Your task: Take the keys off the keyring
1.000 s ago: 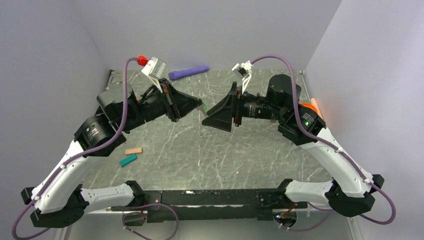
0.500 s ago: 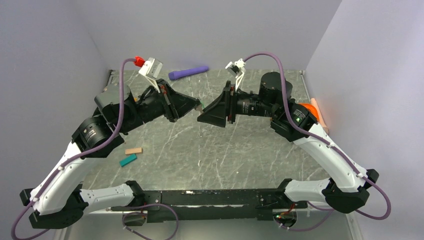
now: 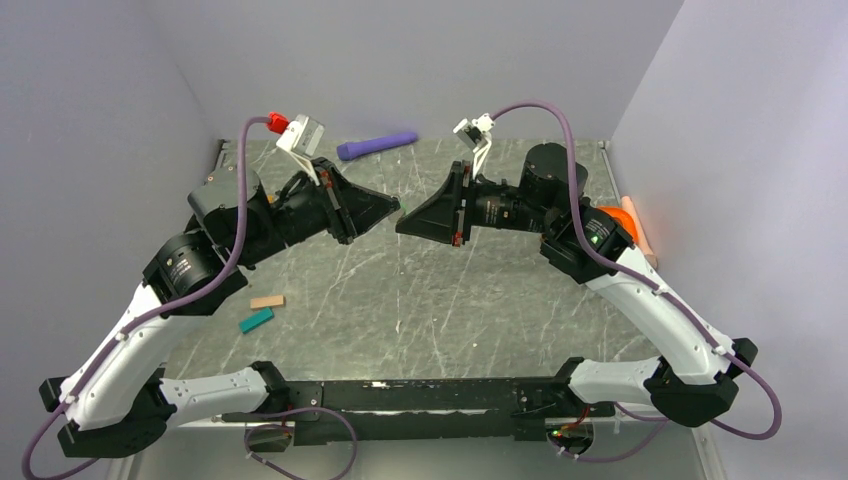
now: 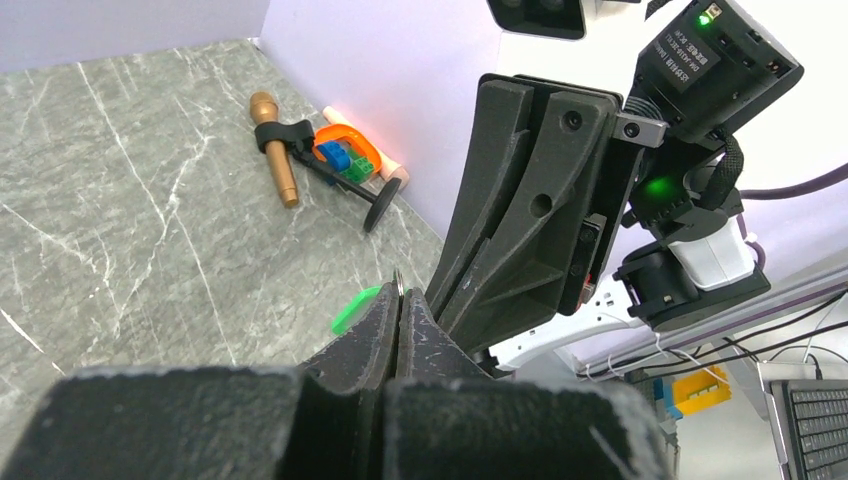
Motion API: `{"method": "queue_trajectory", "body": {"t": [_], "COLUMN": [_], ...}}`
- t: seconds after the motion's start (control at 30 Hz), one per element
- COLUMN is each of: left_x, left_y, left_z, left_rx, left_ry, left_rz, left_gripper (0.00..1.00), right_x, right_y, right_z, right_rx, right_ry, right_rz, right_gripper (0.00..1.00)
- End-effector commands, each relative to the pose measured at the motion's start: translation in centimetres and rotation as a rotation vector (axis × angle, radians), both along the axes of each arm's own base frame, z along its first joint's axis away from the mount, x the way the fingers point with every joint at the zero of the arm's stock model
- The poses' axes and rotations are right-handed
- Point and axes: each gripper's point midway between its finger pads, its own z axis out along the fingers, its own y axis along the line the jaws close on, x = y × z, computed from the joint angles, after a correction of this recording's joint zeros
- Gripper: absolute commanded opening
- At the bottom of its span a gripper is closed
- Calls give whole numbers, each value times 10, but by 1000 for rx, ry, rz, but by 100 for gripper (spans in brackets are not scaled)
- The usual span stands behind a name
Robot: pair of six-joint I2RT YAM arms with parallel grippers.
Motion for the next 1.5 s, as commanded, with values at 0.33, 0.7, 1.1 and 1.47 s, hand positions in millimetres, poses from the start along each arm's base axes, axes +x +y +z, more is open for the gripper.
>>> {"method": "queue_trajectory", "body": {"t": [0.33, 0.7, 1.1, 1.47], "left_x": [15, 27, 46, 78], "left_y": [28, 62, 55, 57], "left_z": [17, 19, -15, -180], "left_rx": [-73, -207, -14, 301], "left_ry": [-31, -23, 40, 429], "left_rz": [168, 352, 403, 476], "left_gripper": [0, 0, 0, 0], "right_x": [-6, -10, 5, 14], "right_y": [-15, -31, -52, -97], "right_z": [14, -10, -47, -97], "right_rx": [56, 20, -97, -227], "right_ry": [-49, -30, 23, 132], "right_rz": [-39, -100, -255, -488], "right_gripper": [0, 0, 0, 0]}}
